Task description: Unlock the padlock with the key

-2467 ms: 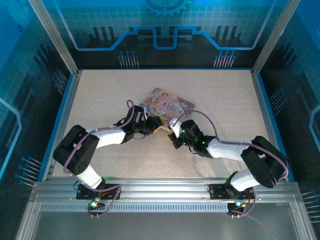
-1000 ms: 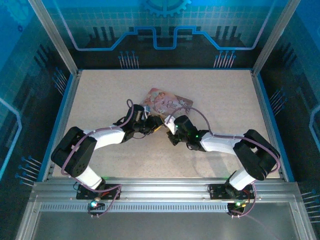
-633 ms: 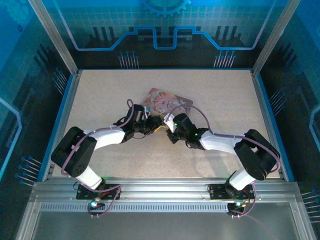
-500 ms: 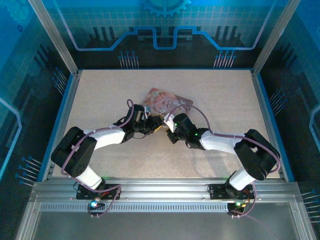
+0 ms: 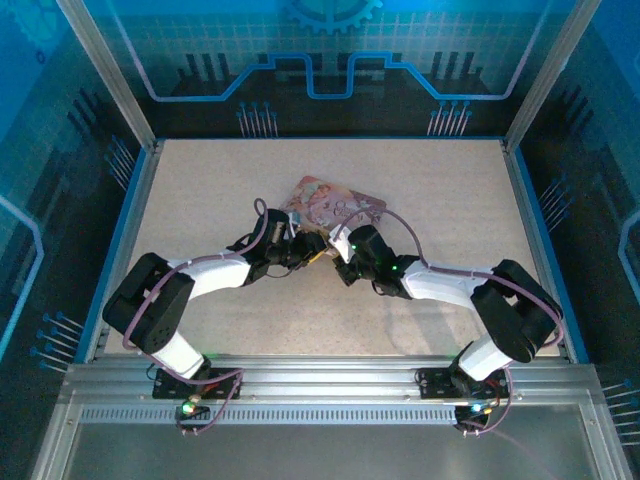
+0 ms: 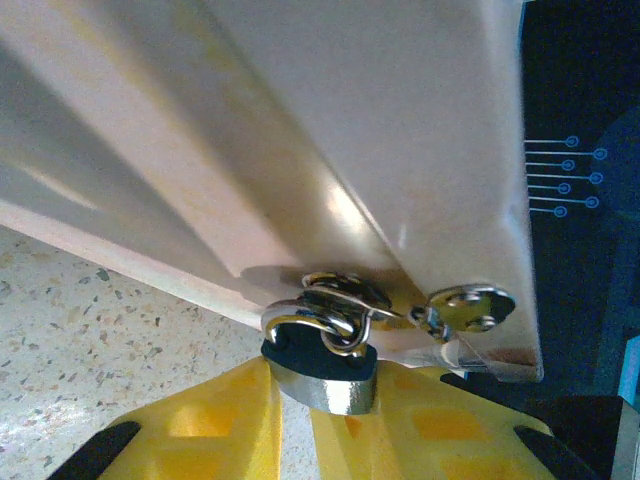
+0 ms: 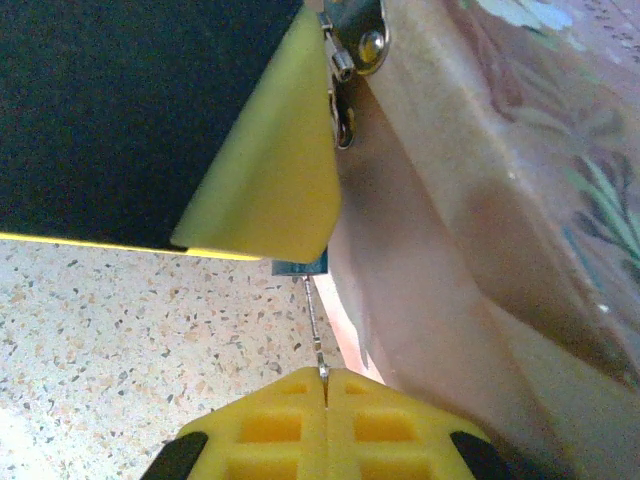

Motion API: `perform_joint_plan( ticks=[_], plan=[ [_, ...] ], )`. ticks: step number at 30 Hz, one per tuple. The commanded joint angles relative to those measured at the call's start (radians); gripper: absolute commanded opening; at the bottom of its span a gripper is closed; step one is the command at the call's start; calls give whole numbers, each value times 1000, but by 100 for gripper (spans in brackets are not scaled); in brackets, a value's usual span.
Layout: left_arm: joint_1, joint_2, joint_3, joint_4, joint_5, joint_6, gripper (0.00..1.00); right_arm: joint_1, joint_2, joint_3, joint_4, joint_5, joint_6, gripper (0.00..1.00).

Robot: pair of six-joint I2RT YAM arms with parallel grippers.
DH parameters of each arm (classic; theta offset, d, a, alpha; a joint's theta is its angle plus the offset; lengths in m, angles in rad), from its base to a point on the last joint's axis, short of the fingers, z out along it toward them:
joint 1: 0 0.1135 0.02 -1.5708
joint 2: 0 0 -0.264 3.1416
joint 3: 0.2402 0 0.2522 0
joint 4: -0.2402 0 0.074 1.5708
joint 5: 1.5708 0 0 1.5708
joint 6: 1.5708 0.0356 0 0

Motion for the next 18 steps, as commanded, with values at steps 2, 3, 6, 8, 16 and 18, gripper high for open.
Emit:
perform_joint_plan(
  ticks=[2, 3, 6, 8, 16, 18],
  plan=[
    [-11, 5, 29, 48, 18, 4, 26, -6, -23, 20, -3, -18, 18, 0],
    [-12, 4, 29, 48, 18, 5, 26, -6, -21, 22, -6, -19, 18, 0],
    [-13, 4, 29, 49, 18, 4, 26, -7, -11, 32, -13, -18, 17, 0],
    [-13, 6, 29, 49, 18, 5, 26, -6, -11, 30, -6, -24, 19, 0],
    [-15, 10, 27, 50, 18, 5, 26, -12, -22, 28, 2, -21, 30, 0],
    [-14, 12, 27, 50, 17, 5, 26, -16, -26, 29, 1, -22, 32, 0]
  ],
)
